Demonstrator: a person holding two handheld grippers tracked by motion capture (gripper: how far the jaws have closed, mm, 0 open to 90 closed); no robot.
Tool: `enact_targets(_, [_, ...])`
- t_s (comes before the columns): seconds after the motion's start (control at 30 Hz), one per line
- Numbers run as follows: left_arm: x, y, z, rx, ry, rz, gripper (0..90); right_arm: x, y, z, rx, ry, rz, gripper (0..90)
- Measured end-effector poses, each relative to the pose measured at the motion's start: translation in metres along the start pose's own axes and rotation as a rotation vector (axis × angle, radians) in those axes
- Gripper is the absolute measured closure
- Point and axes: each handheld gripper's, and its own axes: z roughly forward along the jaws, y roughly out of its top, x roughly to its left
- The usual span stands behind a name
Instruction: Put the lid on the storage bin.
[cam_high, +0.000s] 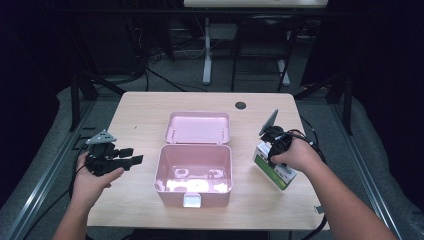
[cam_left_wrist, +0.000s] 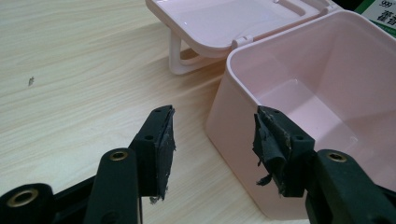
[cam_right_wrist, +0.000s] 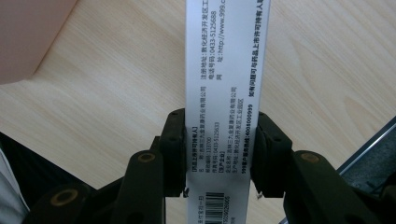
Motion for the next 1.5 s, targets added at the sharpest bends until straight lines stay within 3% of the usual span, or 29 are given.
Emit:
enact_targets(0.93, [0.001,0.000,0.001,0.001,0.003,0.000,48.0,0.024,0.012,-0.038,-0.019,0.026,-0.065,61.6])
enact_targets(1.5, [-0.001,-0.001,0.001,0.000,0.003,0.000,48.0,0.043,0.017,-0.074,-0.015,0.001,-0.123,61.6])
